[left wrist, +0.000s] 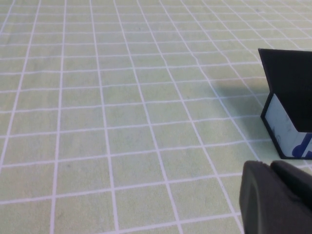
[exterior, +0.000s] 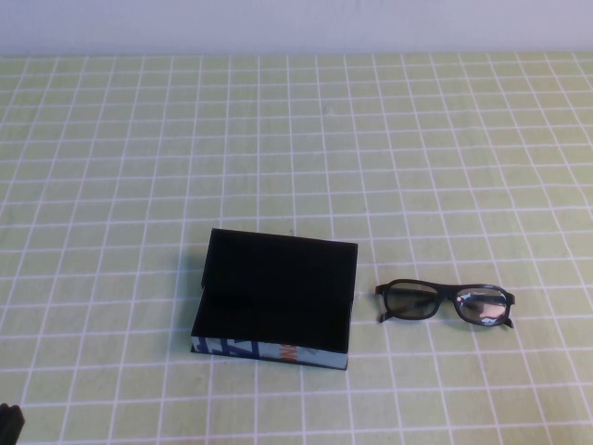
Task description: Return glasses to glasses case
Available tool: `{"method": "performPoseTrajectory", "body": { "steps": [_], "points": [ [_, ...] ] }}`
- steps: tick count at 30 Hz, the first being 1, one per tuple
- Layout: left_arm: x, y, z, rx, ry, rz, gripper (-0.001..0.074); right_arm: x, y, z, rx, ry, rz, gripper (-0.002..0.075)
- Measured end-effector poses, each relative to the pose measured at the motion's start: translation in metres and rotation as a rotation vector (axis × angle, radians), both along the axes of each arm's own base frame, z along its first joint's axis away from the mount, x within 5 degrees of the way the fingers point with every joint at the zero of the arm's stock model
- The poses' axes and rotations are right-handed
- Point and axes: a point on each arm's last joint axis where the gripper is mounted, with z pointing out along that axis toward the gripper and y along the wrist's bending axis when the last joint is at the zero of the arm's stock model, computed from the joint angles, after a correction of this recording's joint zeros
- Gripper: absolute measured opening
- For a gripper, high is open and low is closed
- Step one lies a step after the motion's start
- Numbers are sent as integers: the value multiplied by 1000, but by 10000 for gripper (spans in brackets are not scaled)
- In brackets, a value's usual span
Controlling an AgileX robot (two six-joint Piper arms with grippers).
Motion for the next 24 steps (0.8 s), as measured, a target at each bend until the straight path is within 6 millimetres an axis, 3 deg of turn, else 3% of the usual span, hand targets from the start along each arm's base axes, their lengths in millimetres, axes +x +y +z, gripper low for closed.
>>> {"method": "performPoseTrajectory", "body": {
  "steps": [9, 15, 24],
  "points": [
    [2, 0, 10, -39, -101, 10, -3, 2, -1, 8, 4, -100, -17, -17],
    [4, 2, 27, -87, -288, 31, -3, 3, -6, 36, 19, -409, -67, -17],
    [-5, 9, 67, -191, -735, 82, -3, -11, -13, 74, 45, -853, -144, -17]
  ]
}}
